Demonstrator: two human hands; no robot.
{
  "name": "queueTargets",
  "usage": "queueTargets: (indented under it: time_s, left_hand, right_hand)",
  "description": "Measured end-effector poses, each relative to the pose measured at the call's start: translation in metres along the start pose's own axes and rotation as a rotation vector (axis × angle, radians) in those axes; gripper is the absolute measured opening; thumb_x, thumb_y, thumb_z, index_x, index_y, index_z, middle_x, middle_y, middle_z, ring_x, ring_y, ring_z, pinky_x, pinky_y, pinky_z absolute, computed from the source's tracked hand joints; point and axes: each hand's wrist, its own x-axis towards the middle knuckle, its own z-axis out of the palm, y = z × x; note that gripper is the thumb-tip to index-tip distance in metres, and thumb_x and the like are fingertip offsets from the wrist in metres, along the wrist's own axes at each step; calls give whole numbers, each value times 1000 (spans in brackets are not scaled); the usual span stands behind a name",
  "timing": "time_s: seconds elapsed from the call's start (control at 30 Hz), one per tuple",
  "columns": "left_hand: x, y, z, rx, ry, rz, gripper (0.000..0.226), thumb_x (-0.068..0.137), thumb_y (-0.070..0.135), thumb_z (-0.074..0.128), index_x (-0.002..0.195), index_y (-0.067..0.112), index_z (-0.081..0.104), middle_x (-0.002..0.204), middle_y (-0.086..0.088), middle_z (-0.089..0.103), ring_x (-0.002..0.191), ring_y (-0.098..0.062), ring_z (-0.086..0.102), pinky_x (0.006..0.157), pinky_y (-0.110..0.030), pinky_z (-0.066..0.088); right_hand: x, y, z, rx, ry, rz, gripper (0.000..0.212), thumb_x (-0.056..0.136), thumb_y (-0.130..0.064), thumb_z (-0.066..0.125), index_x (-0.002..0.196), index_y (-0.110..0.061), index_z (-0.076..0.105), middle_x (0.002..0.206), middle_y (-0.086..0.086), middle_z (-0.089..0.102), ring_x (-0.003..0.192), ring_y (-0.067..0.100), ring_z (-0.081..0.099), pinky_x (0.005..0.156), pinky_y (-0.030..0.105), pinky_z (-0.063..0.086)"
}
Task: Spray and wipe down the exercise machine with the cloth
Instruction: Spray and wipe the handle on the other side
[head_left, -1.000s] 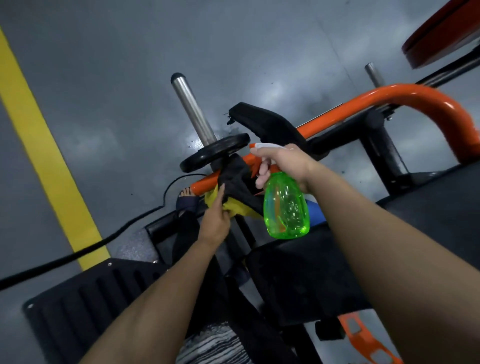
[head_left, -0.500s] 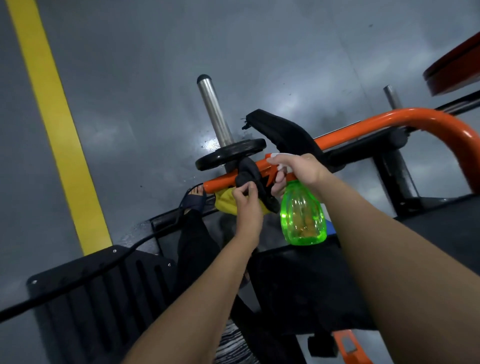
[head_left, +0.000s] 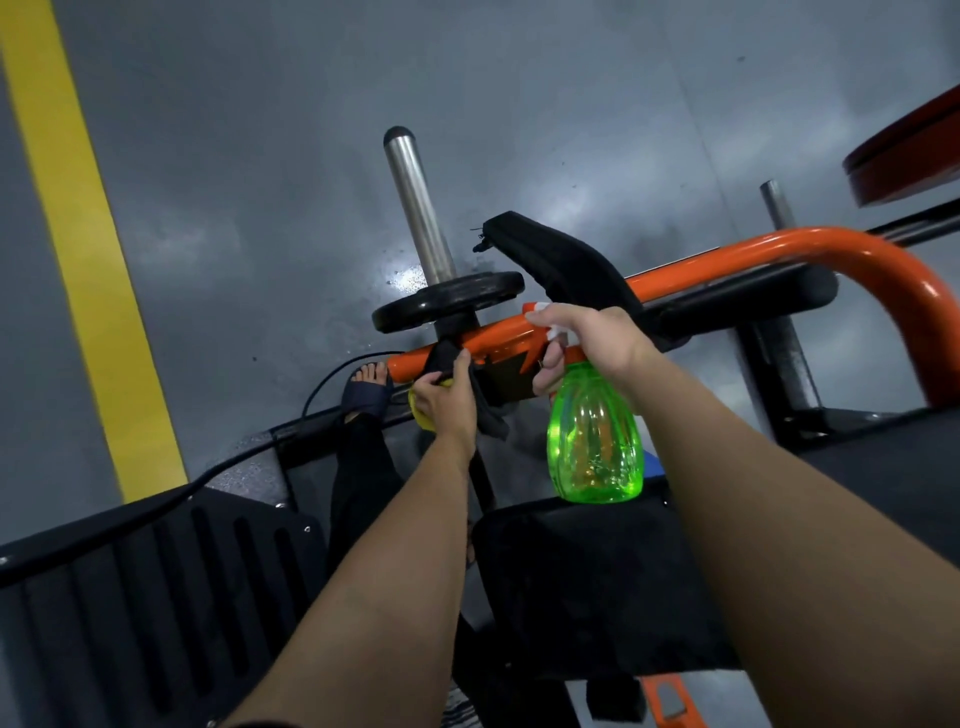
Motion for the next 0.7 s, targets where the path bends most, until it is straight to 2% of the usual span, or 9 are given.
queueTargets:
  time_s: [0.17, 0.23, 0.3, 0.33, 0.4, 0.5, 0.57, 0.63, 0.7]
  left_hand:
    - [18, 0, -1, 45, 54, -11, 48, 77, 51, 66, 110, 24, 43, 134, -8, 49, 118, -27, 52, 106, -47, 46]
    - [19, -2, 1, 50, 65, -21, 42, 79, 51, 62, 105, 26, 41, 130, -8, 51, 116, -26, 53, 106, -48, 47]
    - [8, 4, 1, 38, 96, 1, 37, 87, 44, 61, 109, 20, 43, 121, -7, 53, 110, -25, 55, 103, -43, 48]
    - [-2, 8, 4, 17, 115, 24, 36, 93, 38, 61, 114, 13, 44, 116, -6, 51, 106, -24, 55, 99, -37, 48]
    - [-27, 16, 6, -14, 116, 66, 34, 99, 28, 58, 119, 4, 43, 110, -6, 49, 99, -24, 53, 87, -29, 43]
    - [-87, 29, 14, -17, 18, 116, 24, 101, 28, 53, 112, 15, 37, 98, -1, 55, 82, -23, 54, 76, -33, 41]
    - [-112, 34, 12, -11, -39, 200, 22, 102, 29, 53, 108, 19, 36, 92, 2, 57, 75, -15, 55, 63, -32, 38]
    - [-116, 28, 5, 13, -92, 334, 25, 103, 37, 53, 107, 21, 35, 93, -2, 60, 78, -19, 59, 61, -33, 39]
    - [-108, 22, -4, 73, -168, 480, 31, 101, 54, 50, 106, 27, 35, 93, -2, 61, 80, -25, 61, 65, -40, 43]
  right_hand:
    - [-3, -3, 1, 32, -20, 19, 47, 73, -26, 85, 93, 11, 65, 75, 20, 53, 58, 33, 56, 72, 41, 49]
    - [-3, -4, 1, 54, -11, 22, 54, 75, -23, 84, 107, 17, 65, 72, 18, 51, 57, 31, 54, 70, 42, 49]
    - [-4, -4, 1, 66, -12, 17, 62, 74, -23, 84, 113, 20, 62, 71, 17, 51, 58, 30, 52, 70, 42, 47]
    - [-5, -6, 1, 58, -12, 22, 62, 74, -23, 84, 111, 21, 62, 71, 17, 50, 58, 30, 52, 70, 42, 47]
    - [-7, -6, 5, 55, 0, 34, 50, 75, -21, 83, 101, 17, 65, 69, 17, 51, 61, 32, 53, 69, 43, 48]
    - [-12, -8, 5, -26, 36, 4, 39, 76, -27, 81, 84, 8, 67, 69, 19, 55, 65, 36, 59, 73, 42, 55]
    - [-14, -10, 7, -125, 58, -4, 40, 75, -34, 80, 78, 4, 68, 69, 22, 62, 64, 33, 65, 83, 43, 58]
    - [-16, -11, 6, -175, 62, 0, 43, 73, -41, 80, 74, 1, 70, 68, 25, 65, 66, 34, 68, 96, 51, 56]
    - [-15, -12, 3, -207, 43, 5, 44, 74, -45, 80, 71, -2, 70, 68, 24, 66, 66, 35, 70, 101, 55, 51]
